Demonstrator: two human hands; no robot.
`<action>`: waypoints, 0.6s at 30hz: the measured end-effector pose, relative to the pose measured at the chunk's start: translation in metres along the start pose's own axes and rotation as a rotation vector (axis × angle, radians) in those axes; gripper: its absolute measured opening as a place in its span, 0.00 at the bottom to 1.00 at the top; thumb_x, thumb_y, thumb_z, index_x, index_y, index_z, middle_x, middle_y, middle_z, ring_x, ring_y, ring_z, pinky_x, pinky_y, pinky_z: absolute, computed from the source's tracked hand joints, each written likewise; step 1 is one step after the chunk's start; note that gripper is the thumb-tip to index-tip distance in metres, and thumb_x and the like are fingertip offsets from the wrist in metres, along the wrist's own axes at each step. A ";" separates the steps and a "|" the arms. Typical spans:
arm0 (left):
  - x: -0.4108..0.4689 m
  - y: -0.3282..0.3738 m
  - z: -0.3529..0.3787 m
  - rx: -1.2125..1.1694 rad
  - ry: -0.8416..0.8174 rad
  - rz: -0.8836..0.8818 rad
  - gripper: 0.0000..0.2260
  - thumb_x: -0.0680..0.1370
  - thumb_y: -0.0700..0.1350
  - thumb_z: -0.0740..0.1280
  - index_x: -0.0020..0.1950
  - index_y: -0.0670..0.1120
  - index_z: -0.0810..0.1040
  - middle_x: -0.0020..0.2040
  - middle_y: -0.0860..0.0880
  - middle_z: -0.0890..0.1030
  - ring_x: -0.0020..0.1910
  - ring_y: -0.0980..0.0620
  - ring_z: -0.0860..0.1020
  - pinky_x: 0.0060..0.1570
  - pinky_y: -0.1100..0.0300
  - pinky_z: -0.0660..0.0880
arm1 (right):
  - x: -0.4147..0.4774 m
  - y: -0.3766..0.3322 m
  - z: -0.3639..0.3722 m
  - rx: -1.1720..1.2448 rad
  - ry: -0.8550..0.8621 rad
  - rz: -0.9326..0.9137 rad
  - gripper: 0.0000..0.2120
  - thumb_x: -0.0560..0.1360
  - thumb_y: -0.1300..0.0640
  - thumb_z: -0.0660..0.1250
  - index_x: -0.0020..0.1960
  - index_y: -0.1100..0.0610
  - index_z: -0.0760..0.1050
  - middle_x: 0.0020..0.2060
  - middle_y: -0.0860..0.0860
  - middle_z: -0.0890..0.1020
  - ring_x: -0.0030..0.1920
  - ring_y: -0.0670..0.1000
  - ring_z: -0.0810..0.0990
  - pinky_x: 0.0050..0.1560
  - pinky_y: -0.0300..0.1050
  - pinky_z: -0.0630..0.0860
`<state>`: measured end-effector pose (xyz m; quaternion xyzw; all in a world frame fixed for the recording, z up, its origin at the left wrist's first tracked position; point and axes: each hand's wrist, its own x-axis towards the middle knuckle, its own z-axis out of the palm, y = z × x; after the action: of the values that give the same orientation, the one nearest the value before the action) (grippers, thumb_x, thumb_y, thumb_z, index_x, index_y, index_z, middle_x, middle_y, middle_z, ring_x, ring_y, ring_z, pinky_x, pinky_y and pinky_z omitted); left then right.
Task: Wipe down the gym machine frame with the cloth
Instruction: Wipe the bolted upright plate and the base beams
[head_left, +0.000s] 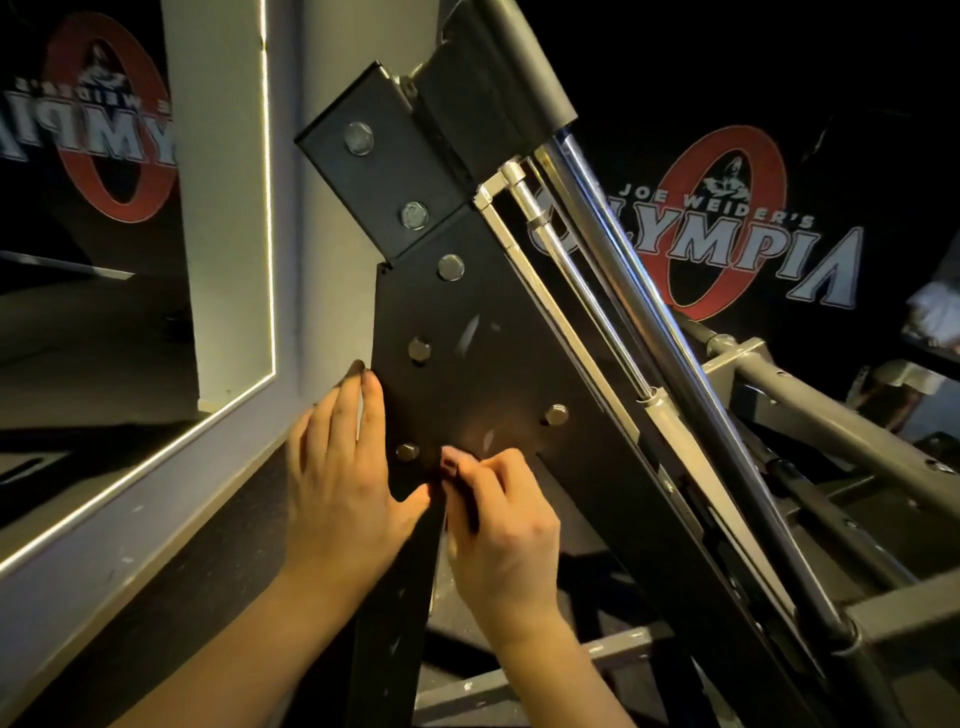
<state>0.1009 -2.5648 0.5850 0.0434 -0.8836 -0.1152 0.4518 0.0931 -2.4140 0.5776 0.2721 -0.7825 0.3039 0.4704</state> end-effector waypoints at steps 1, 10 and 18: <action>0.000 -0.003 0.001 0.007 0.018 0.018 0.52 0.65 0.56 0.82 0.80 0.40 0.61 0.76 0.38 0.68 0.75 0.37 0.66 0.73 0.38 0.65 | -0.002 0.001 0.000 -0.001 -0.016 -0.026 0.10 0.82 0.56 0.69 0.60 0.58 0.82 0.44 0.50 0.79 0.39 0.43 0.76 0.36 0.41 0.77; 0.001 -0.018 0.008 0.042 0.074 0.096 0.43 0.71 0.64 0.67 0.78 0.39 0.64 0.68 0.37 0.73 0.67 0.37 0.71 0.67 0.37 0.70 | 0.039 0.007 -0.012 -0.090 0.141 -0.121 0.10 0.83 0.59 0.67 0.58 0.63 0.83 0.43 0.54 0.80 0.40 0.48 0.77 0.40 0.42 0.78; 0.002 -0.020 0.008 0.000 0.053 0.077 0.45 0.70 0.64 0.72 0.79 0.40 0.64 0.64 0.39 0.75 0.62 0.41 0.71 0.62 0.40 0.75 | 0.056 0.008 -0.030 -0.116 0.065 -0.180 0.10 0.83 0.60 0.65 0.58 0.63 0.82 0.44 0.56 0.79 0.40 0.51 0.76 0.38 0.50 0.75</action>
<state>0.0933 -2.5831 0.5770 0.0124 -0.8722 -0.0965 0.4794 0.0815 -2.3941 0.6378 0.3035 -0.7555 0.2235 0.5359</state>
